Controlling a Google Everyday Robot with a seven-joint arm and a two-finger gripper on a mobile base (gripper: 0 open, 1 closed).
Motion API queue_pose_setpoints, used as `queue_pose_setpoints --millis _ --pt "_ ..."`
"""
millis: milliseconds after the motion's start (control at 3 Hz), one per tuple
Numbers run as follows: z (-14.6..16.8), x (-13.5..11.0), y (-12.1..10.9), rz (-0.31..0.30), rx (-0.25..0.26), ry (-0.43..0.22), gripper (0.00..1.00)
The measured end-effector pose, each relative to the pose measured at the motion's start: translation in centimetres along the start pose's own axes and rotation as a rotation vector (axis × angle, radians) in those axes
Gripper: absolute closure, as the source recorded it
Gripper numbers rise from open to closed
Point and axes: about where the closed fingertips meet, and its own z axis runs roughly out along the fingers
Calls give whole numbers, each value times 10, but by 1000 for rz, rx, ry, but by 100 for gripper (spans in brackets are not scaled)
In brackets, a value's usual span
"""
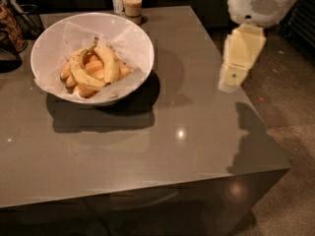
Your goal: Pick banana from white bowl
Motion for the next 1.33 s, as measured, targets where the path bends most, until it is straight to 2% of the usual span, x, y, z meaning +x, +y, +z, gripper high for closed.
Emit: queue_pose_setpoints --millis 333,667,1000,1333 --pt "7 -34 -23 -19 -4 21 0" --pt "13 -62 -35 -63 -10 6 0" --pt "14 -70 -41 -65 15 -21 0" --pt "17 -89 -48 -62 23 -49 0"
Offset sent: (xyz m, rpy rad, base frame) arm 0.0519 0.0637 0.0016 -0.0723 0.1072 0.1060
